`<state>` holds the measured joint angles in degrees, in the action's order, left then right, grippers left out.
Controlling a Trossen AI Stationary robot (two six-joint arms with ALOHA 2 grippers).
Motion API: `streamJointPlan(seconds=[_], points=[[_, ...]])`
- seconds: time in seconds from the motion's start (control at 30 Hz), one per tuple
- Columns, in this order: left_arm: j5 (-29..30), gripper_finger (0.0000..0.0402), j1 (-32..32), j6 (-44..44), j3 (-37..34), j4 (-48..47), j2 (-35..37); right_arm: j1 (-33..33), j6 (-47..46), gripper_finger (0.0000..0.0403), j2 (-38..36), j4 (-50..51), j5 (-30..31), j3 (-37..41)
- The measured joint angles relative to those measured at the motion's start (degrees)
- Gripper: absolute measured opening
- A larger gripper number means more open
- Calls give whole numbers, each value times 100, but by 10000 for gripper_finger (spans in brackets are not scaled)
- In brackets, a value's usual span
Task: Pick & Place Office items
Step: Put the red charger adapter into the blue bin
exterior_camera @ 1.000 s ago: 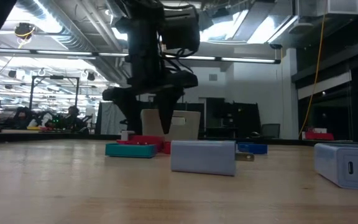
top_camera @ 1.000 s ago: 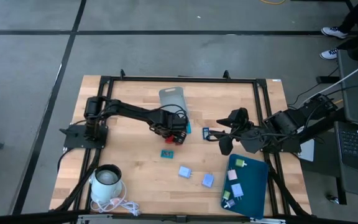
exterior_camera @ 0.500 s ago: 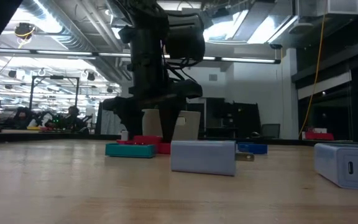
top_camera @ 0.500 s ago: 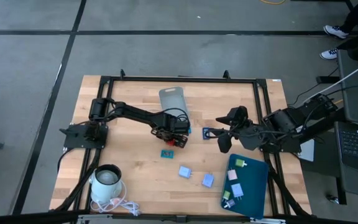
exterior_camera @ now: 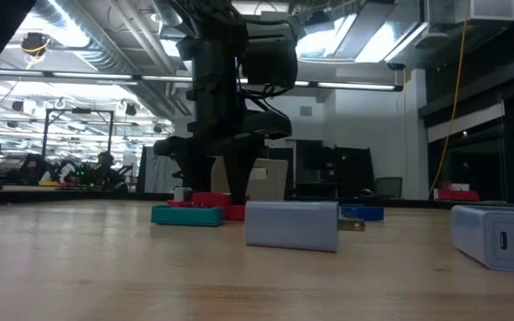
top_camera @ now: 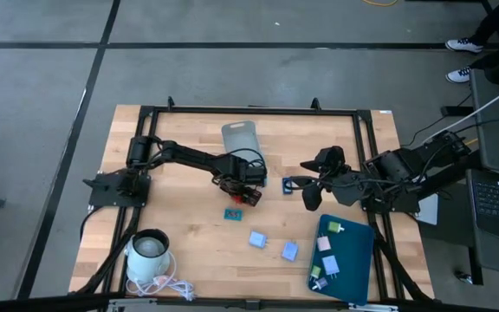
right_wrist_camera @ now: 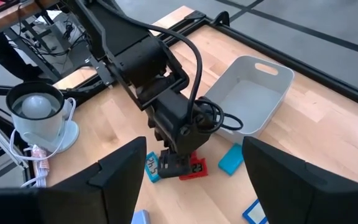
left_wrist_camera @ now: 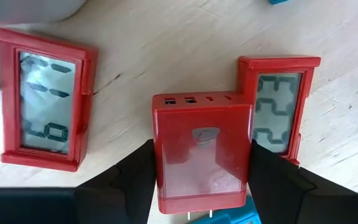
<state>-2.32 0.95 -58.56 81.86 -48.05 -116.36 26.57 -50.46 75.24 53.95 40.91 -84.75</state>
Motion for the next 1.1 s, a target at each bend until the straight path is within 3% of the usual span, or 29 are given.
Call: streamJointPlan(seconds=[0.27, 0.47, 0.7, 0.9, 1.1], points=[[112, 205, 35, 609, 625, -974, 0, -126, 15, 272, 0, -7, 0, 0], [109, 205, 35, 944, 1145, -878, 7, -221, 17, 272, 0, -99, 0, 0], [-355, 205, -19, 1615, 1728, 318, 18, -276, 68, 272, -44, -261, 124, 0], [-702, 205, -177, 2380, 1762, 1810, 27, -233, 887, 272, -478, -981, 1165, 0], [-1093, 205, -393, 3124, 1764, 3526, -205, 64, 1020, 272, -1166, -868, 2095, 0]])
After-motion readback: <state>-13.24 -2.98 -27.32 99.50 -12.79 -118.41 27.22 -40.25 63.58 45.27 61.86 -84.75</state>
